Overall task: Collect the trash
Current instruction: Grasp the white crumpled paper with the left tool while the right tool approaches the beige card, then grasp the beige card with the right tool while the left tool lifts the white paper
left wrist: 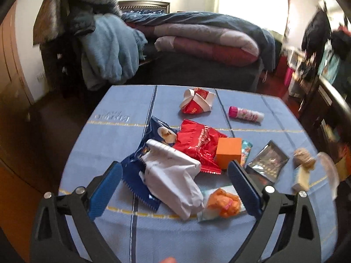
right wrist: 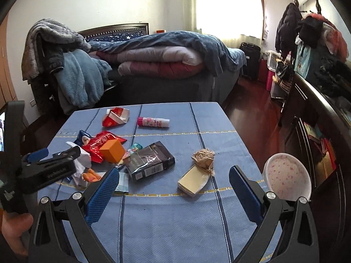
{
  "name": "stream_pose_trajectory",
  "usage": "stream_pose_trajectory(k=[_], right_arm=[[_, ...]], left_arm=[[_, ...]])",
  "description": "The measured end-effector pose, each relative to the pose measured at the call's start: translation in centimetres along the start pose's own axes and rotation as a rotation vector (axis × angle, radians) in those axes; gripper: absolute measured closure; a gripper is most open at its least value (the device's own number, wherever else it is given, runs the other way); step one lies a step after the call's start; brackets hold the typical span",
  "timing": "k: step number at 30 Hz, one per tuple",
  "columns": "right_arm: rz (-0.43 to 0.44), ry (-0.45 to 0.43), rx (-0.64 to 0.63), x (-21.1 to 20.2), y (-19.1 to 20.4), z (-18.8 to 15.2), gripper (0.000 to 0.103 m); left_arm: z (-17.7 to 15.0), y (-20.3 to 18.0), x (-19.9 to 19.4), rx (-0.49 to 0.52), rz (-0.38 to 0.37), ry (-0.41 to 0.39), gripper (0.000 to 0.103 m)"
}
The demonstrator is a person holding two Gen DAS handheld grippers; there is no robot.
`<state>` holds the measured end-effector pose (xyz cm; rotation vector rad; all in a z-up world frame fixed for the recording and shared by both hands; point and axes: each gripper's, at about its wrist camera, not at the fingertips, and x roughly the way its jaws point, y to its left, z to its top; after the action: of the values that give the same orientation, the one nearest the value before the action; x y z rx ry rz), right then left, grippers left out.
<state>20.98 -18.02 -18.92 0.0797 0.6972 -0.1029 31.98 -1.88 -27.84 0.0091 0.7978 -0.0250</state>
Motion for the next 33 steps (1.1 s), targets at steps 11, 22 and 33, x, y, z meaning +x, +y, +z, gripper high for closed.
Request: stream_pose_trajectory(k=[11, 22, 33], right_arm=[[-0.034, 0.037, 0.04, 1.9, -2.1, -0.2, 0.004], [-0.029, 0.133, 0.119, 6.1, -4.3, -0.6, 0.004], [-0.023, 0.286, 0.158, 11.4, -4.1, -1.9, 0.003]], left_arm=[[-1.0, 0.0, 4.9, -0.007, 0.001, 0.139, 0.042], [-1.0, 1.7, 3.0, -0.089, -0.083, 0.09, 0.079], [-0.7, 2.5, -0.8, -0.121, -0.139, 0.002, 0.079]])
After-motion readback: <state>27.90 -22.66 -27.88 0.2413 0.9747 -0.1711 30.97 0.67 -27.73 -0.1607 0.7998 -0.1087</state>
